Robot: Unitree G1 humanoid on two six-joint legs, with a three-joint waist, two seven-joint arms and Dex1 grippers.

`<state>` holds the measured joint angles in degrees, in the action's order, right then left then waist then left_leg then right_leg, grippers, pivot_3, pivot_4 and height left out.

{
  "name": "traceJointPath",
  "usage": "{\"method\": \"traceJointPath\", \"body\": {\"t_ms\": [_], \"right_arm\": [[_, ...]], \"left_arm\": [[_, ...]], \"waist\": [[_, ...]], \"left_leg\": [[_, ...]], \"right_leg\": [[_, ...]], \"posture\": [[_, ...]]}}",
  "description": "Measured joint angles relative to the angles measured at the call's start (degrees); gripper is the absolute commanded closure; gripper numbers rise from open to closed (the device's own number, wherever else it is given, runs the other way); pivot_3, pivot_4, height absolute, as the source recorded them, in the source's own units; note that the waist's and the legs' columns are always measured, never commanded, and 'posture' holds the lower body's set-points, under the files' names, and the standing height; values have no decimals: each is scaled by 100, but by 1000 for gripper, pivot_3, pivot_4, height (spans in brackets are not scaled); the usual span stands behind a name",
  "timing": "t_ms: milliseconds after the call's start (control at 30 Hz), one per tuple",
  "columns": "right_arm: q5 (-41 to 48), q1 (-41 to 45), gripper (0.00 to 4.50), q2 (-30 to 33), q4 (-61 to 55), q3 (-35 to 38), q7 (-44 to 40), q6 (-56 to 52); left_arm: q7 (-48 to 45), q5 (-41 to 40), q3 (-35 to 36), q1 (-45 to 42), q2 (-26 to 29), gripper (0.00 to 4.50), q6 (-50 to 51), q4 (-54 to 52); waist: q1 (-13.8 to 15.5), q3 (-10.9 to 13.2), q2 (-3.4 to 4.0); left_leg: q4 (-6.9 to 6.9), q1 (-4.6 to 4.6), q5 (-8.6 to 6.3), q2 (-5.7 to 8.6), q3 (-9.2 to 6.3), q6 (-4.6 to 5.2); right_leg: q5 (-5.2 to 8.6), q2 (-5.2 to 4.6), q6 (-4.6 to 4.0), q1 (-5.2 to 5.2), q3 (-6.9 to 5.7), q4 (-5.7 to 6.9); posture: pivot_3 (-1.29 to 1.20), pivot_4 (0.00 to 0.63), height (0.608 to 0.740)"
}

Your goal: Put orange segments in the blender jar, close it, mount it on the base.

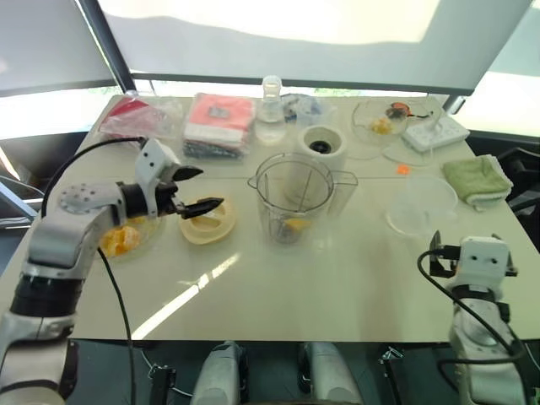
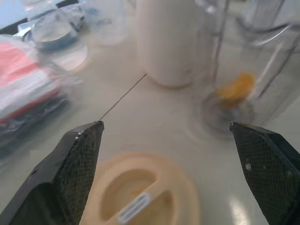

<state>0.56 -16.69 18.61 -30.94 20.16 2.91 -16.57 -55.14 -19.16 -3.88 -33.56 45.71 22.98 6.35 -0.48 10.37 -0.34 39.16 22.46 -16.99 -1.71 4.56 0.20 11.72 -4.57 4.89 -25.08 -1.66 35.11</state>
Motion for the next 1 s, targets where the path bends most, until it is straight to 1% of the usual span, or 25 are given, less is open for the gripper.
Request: {"method": "traceJointPath", "body": {"t_ms": [33, 67, 167, 233, 267, 300, 400, 467, 500, 567, 633, 833, 900, 1000], "right_arm": [[246, -113, 15, 62, -287, 124, -286, -36], [497, -192, 15, 122, -453, 201, -524, -74], [1542, -421, 15, 525, -1034, 449, -1435, -392], [2603, -606, 15, 950, -1408, 830, -1906, -1087], [3167, -688, 15, 1160, -1552, 1063, -2069, -1465], [3456, -751, 15, 1256, -1620, 1175, -2137, -1654], [4958, -1163, 15, 1778, -1946, 1589, -2297, -2367], [5825, -1273, 15, 2179, -2238, 1817, -2292, -2585], [6083, -1247, 15, 2301, -2343, 1891, -2250, -2607], [6450, -1149, 15, 2504, -2477, 1930, -2098, -2626], [6695, -1048, 15, 2573, -2521, 1887, -1900, -2620], [6812, -604, 15, 2631, -2513, 1272, -1542, -2573], [6784, -559, 15, 2679, -2508, 1111, -1478, -2570], [6769, -469, 0, 2743, -2502, 978, -1409, -2568]], "left_arm": [[-198, 360, -255, -324, -71, 0, -470, 663], [-314, 572, -426, -560, -153, 0, -809, 1089], [-645, 1376, -1006, -1433, -470, 0, -2044, 2704], [-731, 2042, -1476, -2216, -741, 0, -2934, 4059], [-729, 2374, -1661, -2527, -820, 0, -3333, 4632], [-724, 2537, -1763, -2666, -841, 0, -3515, 4893], [-717, 3192, -2106, -3112, -942, 0, -4201, 5937], [-853, 3409, -2147, -3334, -1065, 0, -4382, 6416], [-927, 3490, -2152, -3410, -1136, 0, -4426, 6547], [-1044, 3650, -2196, -3523, -1245, 0, -4482, 6744], [-1095, 3778, -2195, -3567, -1336, 0, -4479, 6893], [-868, 4117, -2198, -3579, -1688, 0, -4328, 7080], [-742, 4190, -2173, -3579, -1771, 0, -4186, 7147], [-597, 4243, -2123, -3580, -1879, 800, -4034, 7148]], "waist": [[-1, 0, -2], [-7, 0, -4], [15, 4, -23], [28, 9, -38], [18, 16, -59], [4, 15, -67], [-8, 15, -73], [-1, 20, -91], [8, 18, -97], [26, 16, -110], [56, 16, -115], [138, 13, -121], [140, 10, -122], [147, -5, -121]], "left_leg": [[0, 2, 0, 1, 1, 0], [0, 3, 0, 0, 1, 1], [0, 7, -1, 6, 2, 2], [1, 10, -4, 7, 3, 8], [1, 10, -9, 5, 1, 15], [-2, 10, -12, 4, 0, 20], [-2, 13, -27, -4, 3, 46], [0, 22, -28, -6, 2, 48], [1, 26, -28, -8, 1, 48], [4, 28, -28, -10, 1, 48], [4, 32, -28, -10, 2, 48], [12, 69, -28, -5, -2, 48], [15, 81, -28, -2, -2, 48], [16, 79, -29, 0, -3, 50]], "right_leg": [[0, 0, 0, -1, 0, -1], [0, 0, 0, 0, 0, -2], [-1, 0, 0, 2, -3, -6], [-1, -1, -1, 4, -6, -11], [-2, -2, -1, 3, -5, -13], [-1, -1, -1, 3, -6, -16], [-1, -3, 2, -2, -6, -17], [-1, -3, 2, -7, -8, -20], [-1, -4, 2, -8, -9, -23], [-1, -6, 2, -7, -9, -28], [-1, -8, 2, -7, -9, -35], [-4, -7, 6, -24, -19, -45], [-14, -8, 23, -28, -25, -50], [-15, -10, 26, -23, -26, -53]], "posture": [[0, 150, 740], [0, 150, 740], [0, 150, 740], [0, 150, 740], [0, 150, 740], [0, 150, 740], [0, 150, 740], [0, 150, 740], [0, 150, 740], [0, 150, 740], [0, 150, 740], [0, 150, 740], [0, 150, 740], [0, 150, 740]]}}
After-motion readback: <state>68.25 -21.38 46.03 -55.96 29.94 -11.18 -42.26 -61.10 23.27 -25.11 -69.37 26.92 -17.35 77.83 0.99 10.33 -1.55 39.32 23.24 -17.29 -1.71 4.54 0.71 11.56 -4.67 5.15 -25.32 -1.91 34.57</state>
